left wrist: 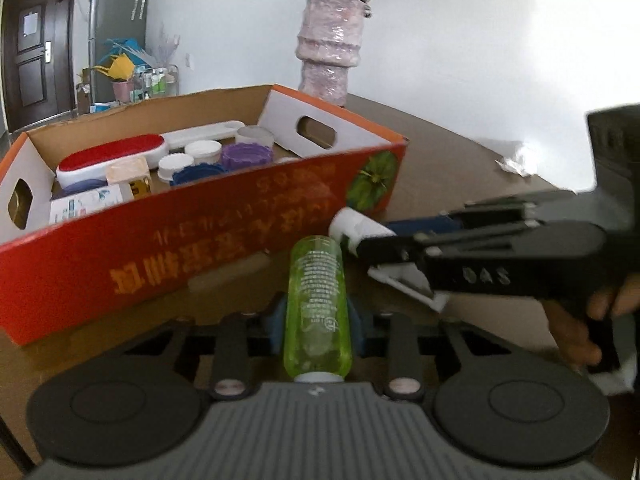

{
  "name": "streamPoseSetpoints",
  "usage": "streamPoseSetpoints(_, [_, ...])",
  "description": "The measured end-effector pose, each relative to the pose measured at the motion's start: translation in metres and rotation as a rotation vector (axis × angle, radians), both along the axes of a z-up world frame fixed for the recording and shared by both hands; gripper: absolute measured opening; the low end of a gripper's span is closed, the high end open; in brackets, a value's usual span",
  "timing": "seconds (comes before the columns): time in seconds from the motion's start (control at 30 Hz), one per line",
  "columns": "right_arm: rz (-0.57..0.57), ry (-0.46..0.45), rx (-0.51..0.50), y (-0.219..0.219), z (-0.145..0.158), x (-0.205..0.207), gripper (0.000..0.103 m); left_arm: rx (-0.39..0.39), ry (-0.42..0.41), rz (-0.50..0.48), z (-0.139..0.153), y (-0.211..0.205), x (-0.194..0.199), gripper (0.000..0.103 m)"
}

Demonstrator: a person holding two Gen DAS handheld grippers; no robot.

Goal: Organize rigid objects
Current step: 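Grasp the green spray bottle with the left tool while the right tool grasps the white spray bottle, then lift both bottles upright and carry them over the box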

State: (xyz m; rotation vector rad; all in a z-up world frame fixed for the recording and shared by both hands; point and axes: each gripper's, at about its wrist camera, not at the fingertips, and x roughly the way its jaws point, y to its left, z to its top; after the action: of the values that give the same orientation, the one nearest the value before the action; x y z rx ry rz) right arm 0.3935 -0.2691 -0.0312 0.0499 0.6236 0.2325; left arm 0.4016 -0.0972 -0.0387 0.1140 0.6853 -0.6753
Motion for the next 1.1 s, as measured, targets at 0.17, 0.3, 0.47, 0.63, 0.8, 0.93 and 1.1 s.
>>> streamPoseSetpoints(0.17, [0.002,0.001,-0.015,0.002,-0.002,-0.017,0.027,0.033,0.004,0.009,0.003,0.005,-0.026,0.032])
streamPoseSetpoints(0.3, [0.012,-0.001,-0.025,0.007,-0.002,-0.037,0.027,0.030,0.017,0.011,0.005,0.018,-0.047,0.032])
streamPoseSetpoints(0.47, [0.015,0.005,-0.012,0.010,0.000,-0.071,0.027,0.001,0.027,0.088,0.008,0.037,-0.080,0.032])
streamPoseSetpoints(0.63, [0.039,0.000,-0.024,0.023,-0.001,-0.106,0.027,0.008,0.022,0.200,0.009,0.050,-0.111,0.032])
streamPoseSetpoints(0.8, [0.059,-0.005,-0.045,0.036,-0.003,-0.122,0.027,0.003,0.009,0.271,0.005,0.053,-0.119,0.038])
streamPoseSetpoints(0.93, [0.031,-0.006,-0.049,0.037,-0.004,-0.130,0.027,0.028,-0.024,0.307,0.003,0.050,-0.121,0.031])
streamPoseSetpoints(1.1, [0.004,-0.009,-0.026,0.032,-0.004,-0.140,0.027,-0.018,-0.014,0.290,0.005,0.053,-0.132,0.031])
